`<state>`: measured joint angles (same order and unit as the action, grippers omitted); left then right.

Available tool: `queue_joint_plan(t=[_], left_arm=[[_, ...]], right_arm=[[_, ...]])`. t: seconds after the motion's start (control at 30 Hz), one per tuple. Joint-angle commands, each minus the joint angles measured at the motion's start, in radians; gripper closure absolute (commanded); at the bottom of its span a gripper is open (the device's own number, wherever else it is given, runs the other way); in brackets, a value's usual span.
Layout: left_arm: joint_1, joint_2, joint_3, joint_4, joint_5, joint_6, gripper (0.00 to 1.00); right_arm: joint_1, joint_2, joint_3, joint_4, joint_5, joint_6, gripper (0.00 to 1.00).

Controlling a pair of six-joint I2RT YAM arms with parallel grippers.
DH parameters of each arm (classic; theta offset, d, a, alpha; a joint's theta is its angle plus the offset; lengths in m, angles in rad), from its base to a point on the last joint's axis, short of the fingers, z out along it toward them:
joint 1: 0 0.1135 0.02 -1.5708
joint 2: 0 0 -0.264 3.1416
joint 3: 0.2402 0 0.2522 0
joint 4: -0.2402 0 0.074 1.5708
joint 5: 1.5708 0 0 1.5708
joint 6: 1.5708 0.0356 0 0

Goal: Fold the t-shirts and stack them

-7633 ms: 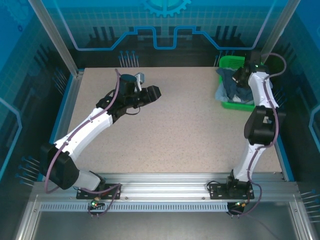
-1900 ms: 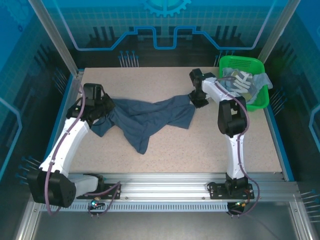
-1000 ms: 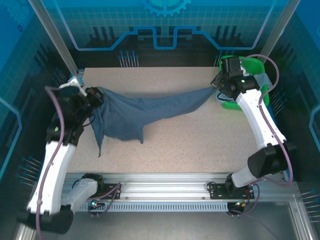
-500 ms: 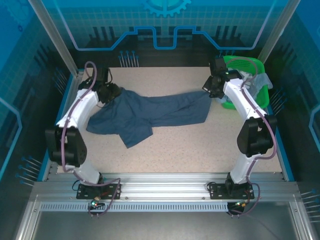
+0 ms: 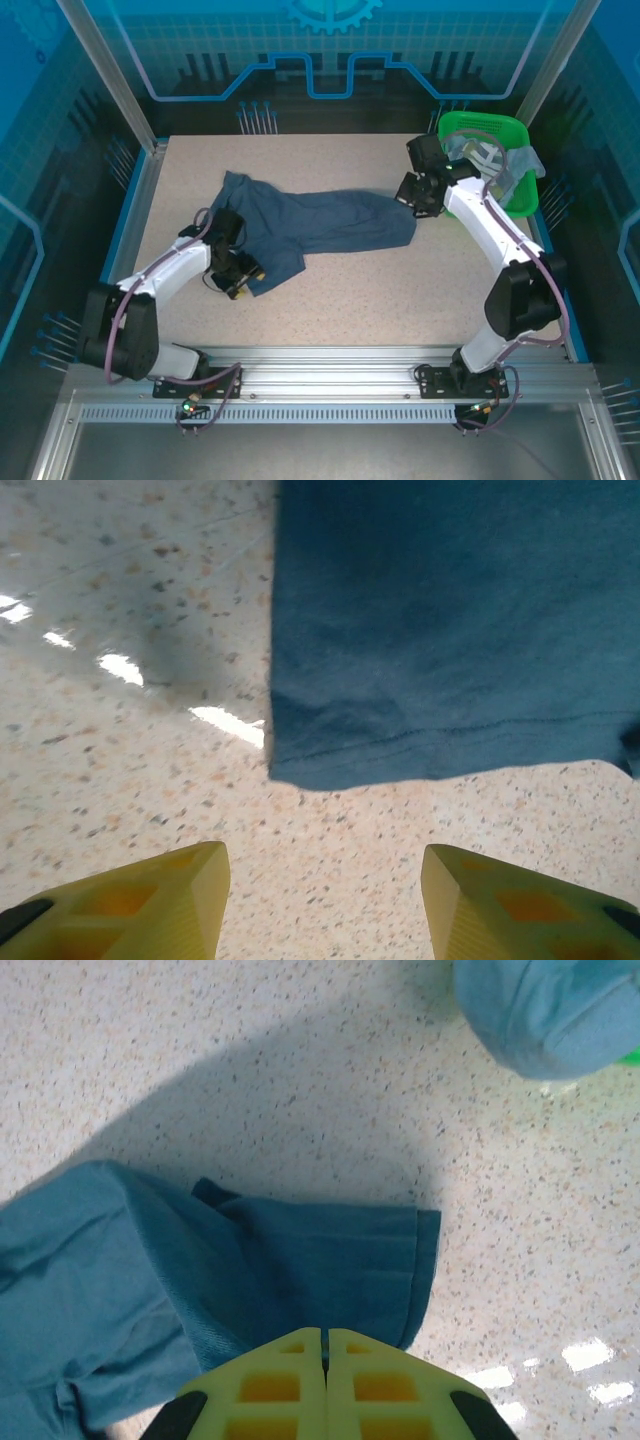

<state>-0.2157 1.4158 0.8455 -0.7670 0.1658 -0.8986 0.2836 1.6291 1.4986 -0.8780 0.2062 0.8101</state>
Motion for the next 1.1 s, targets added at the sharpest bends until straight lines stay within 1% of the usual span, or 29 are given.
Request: queue_joint_plan(t=[0.0,0.07,0.13,0.2,0.27,0.37,0.47,0.57,0.6,0.63,0.67,0.73,0.8,0.97,1.07], left_arm=[[-0.011,0.049,0.004,0.029,0.019,-0.037,0.46],[-0.011,0.065,-0.006,0.042,-0.005,-0.026,0.46],[-0.011,0.079,-0.025,0.089,0.008,-0.029,0.46],[-0.013,0.11,-0.027,0.102,0.019,-0.037,0.48],[-0.019,0.143,-0.023,0.101,0.008,-0.037,0.5],[-0.027,0.181,-0.032,0.175,0.002,-0.051,0.55],[-0.043,0.224,0.001,0.195,-0.014,-0.043,0.66],[-0.048,0.231,0.034,0.189,-0.048,-0.036,0.85],[-0.049,0.219,0.049,0.183,-0.061,-0.035,0.95],[-0.048,0.194,0.07,0.171,-0.081,-0.034,1.0],[-0.048,0.168,0.09,0.157,-0.101,-0.034,1.0],[-0.046,0.105,0.169,0.105,-0.167,-0.028,1.0],[-0.029,0.063,0.272,0.074,-0.205,-0.007,1.0],[0.076,0.039,0.601,0.061,-0.218,0.036,1.0],[0.128,0.039,0.779,0.092,-0.208,0.051,1.0]], right_arm=[[0.002,-0.047,-0.043,-0.012,-0.009,-0.01,1.0],[0.001,-0.059,-0.056,-0.008,-0.013,-0.009,1.0],[0.0,-0.065,-0.06,-0.009,-0.018,-0.007,1.0],[0.001,-0.069,-0.063,-0.012,-0.02,-0.006,1.0],[0.001,-0.074,-0.07,-0.01,-0.02,-0.004,1.0],[0.001,-0.077,-0.074,-0.01,-0.029,-0.004,1.0],[0.004,-0.084,-0.077,-0.014,-0.033,-0.003,1.0],[0.003,-0.095,-0.08,-0.015,-0.031,-0.005,1.0],[0.003,-0.097,-0.078,-0.015,-0.031,-0.009,1.0],[0.003,-0.098,-0.074,-0.015,-0.032,-0.016,1.0],[0.003,-0.098,-0.067,-0.016,-0.033,-0.023,1.0],[-0.002,-0.095,-0.046,-0.005,-0.053,-0.047,1.0],[-0.013,-0.084,-0.01,0.013,-0.085,-0.068,1.0],[-0.035,-0.029,0.18,0.037,-0.098,-0.128,1.0],[-0.05,-0.011,0.309,0.062,-0.123,-0.148,1.0]])
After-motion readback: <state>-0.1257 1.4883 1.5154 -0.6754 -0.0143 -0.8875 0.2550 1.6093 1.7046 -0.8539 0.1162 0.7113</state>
